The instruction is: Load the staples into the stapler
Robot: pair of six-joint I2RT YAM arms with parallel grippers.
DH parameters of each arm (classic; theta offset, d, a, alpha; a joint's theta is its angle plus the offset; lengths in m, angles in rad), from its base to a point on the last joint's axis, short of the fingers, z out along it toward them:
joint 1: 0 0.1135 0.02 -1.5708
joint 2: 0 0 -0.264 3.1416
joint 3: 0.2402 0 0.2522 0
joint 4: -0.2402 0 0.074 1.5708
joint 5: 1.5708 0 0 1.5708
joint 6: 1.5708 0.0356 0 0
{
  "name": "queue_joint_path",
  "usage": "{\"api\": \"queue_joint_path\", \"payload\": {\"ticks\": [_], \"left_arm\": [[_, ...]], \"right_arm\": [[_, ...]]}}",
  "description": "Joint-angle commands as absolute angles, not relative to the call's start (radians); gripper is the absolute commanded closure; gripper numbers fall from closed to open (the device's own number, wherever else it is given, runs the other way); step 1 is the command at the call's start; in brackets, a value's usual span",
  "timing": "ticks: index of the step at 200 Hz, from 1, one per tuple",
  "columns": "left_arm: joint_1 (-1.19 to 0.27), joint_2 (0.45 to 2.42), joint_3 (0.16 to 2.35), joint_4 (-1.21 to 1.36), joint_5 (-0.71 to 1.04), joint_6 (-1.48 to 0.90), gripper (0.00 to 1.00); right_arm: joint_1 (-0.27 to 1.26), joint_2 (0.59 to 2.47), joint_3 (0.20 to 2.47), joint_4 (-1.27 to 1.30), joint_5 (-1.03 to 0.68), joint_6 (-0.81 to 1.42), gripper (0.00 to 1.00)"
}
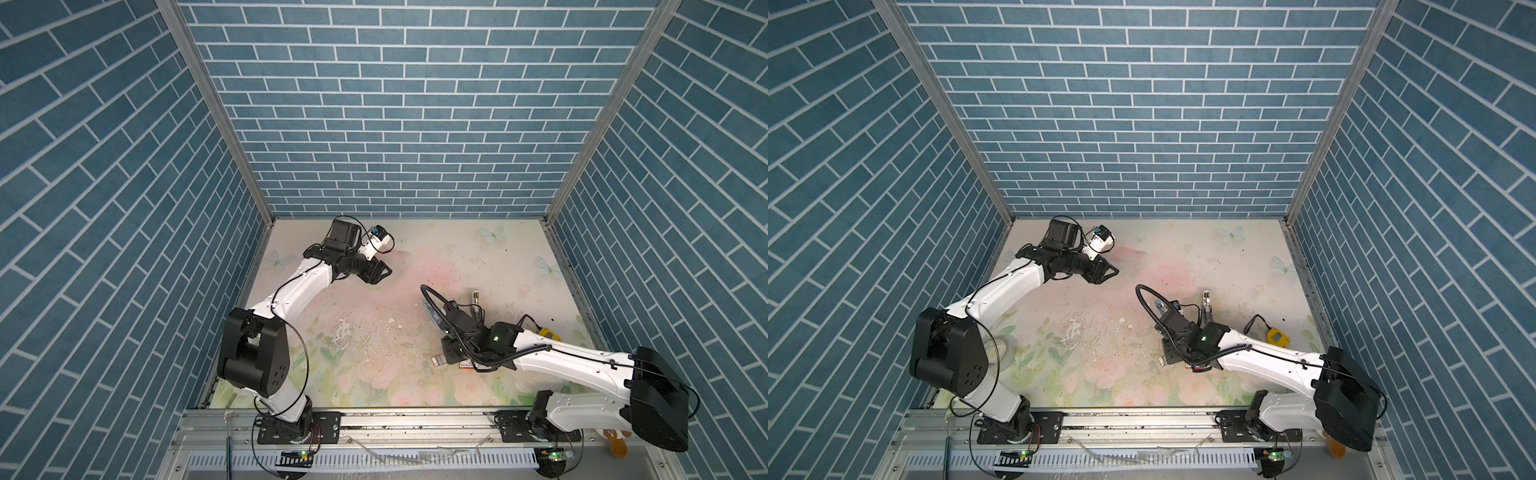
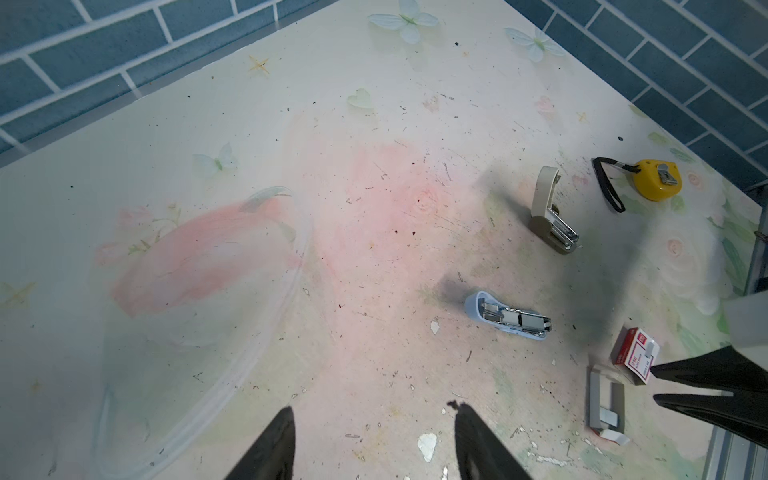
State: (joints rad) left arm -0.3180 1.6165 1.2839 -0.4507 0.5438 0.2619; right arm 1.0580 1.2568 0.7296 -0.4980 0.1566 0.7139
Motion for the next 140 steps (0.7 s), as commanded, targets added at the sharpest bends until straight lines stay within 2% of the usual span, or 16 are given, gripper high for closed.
{"api": "queue_joint_path", "payload": {"ticks": [1,140], "left_arm": [[-0.314,1.614,1.269,-0.457,0.558,0.273,0.37],[-0.317,1.615,1.272,-0.457,0.569,0.269,0.37]], "right_arm": [[1.082,1.266,0.715,-0.490,0.137,0.784,0.76],[1.114,1.442,0.739,-0.405,0.095,0.788,0.74]]}}
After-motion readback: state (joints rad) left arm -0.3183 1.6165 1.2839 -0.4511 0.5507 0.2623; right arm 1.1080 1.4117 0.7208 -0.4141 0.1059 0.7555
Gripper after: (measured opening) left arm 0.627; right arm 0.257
